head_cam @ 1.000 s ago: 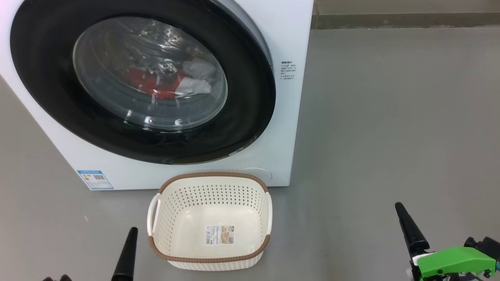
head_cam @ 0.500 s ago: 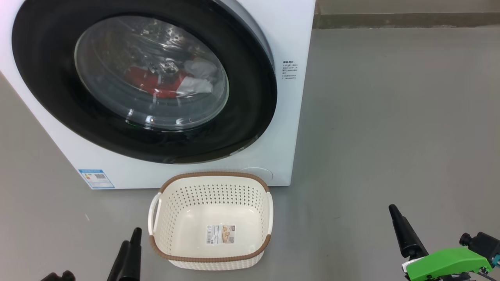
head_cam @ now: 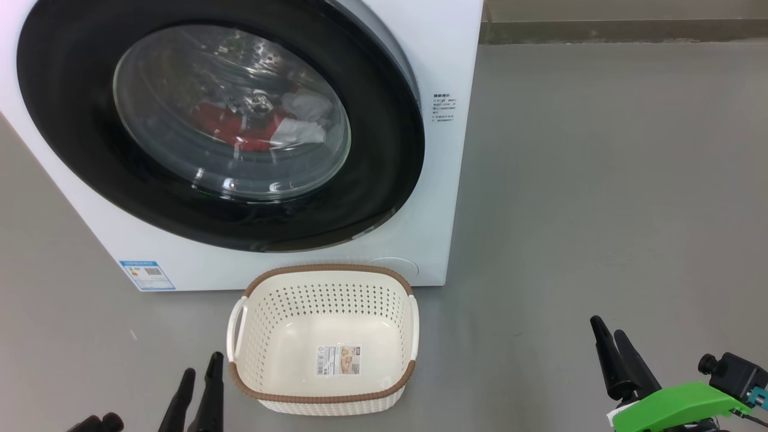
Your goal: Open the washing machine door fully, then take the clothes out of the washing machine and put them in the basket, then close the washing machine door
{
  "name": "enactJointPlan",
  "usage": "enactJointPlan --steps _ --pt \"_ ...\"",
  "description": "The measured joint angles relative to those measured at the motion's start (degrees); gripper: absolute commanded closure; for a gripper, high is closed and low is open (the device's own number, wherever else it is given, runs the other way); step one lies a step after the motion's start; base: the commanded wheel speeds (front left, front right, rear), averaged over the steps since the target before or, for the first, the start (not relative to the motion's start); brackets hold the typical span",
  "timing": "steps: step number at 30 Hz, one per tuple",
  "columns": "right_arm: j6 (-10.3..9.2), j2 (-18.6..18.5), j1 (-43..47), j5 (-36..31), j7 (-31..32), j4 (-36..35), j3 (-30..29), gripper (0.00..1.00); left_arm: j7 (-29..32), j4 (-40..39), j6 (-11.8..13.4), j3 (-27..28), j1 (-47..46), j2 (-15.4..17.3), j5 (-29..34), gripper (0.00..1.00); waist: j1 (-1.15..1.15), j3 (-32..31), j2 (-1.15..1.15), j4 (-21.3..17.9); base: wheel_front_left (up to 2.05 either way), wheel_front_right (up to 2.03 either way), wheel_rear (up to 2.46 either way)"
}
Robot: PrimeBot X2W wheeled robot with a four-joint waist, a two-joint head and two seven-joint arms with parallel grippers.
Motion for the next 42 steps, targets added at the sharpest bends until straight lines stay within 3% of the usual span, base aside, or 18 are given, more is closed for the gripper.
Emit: enactJointPlan --steps 42 --pt "0.01 -1.6 1.9 -22.5 -7.1 -1.7 3.1 0.0 -7.0 -3.6 0.3 -0.9 1.7 0.5 29.1 0.0 0.0 0.3 0.0 0.2 0.0 0.0 0.0"
